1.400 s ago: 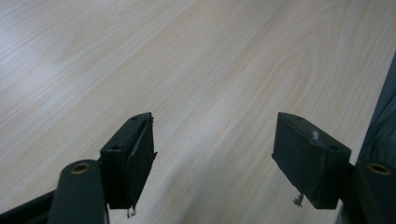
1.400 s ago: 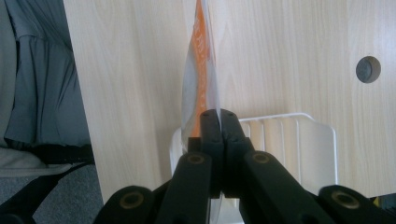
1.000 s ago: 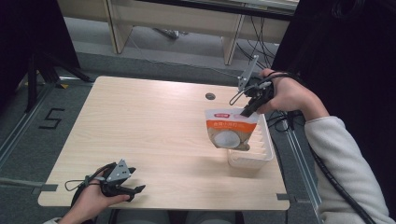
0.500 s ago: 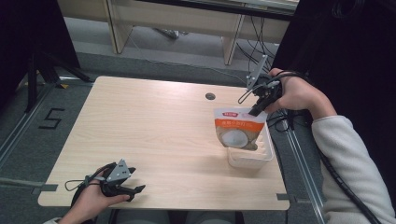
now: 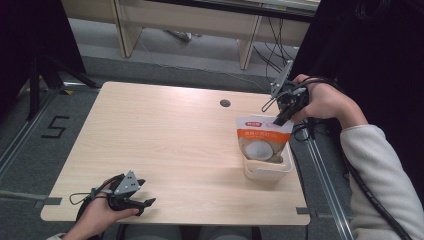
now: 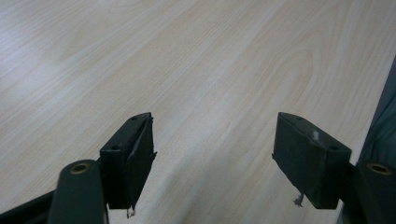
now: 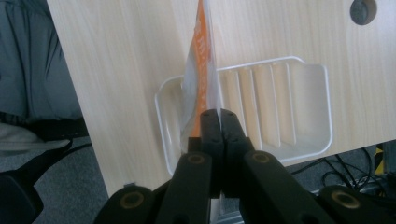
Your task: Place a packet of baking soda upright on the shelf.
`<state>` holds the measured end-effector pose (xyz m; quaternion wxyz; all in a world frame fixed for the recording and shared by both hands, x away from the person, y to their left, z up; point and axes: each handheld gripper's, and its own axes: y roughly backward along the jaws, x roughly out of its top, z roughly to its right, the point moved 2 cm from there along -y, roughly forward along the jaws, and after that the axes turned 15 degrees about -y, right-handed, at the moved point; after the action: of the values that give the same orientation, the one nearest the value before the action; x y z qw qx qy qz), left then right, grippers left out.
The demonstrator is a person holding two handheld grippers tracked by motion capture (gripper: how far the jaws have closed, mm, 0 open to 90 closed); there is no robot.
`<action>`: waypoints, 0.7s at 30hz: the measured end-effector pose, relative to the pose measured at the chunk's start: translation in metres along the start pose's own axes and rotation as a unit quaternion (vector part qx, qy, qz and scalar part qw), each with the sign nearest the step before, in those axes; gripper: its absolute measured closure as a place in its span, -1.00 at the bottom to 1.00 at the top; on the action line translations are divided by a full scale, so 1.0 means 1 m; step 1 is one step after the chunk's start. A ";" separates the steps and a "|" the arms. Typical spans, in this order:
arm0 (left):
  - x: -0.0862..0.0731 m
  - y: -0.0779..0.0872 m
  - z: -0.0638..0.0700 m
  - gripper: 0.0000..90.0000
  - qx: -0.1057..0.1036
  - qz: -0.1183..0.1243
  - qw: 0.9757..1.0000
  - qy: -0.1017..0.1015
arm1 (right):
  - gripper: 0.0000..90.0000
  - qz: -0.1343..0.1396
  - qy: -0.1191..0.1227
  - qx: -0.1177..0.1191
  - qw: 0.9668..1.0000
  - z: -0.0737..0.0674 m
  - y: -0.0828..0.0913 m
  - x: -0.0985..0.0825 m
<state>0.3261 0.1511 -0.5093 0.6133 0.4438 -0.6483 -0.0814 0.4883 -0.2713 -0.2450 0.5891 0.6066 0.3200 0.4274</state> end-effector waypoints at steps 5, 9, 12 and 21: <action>0.000 0.000 0.000 -0.37 0.000 0.000 1.000 0.000 | 1.00 -0.005 -0.005 -0.001 1.000 0.001 -0.003 -0.003; 0.000 0.000 0.000 -0.37 -0.002 0.003 1.000 0.001 | 1.00 -0.008 -0.004 0.005 1.000 0.002 -0.005 -0.005; 0.000 0.000 0.000 -0.37 0.000 0.000 1.000 -0.001 | 1.00 -0.010 -0.006 0.004 1.000 0.002 -0.006 -0.006; 0.000 0.000 0.000 -0.37 0.000 0.003 1.000 0.003 | 1.00 -0.016 -0.004 0.004 1.000 0.002 -0.005 -0.009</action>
<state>0.3259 0.1507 -0.5093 0.6152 0.4423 -0.6478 -0.0785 0.4864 -0.2794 -0.2506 0.5944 0.6057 0.3289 0.4143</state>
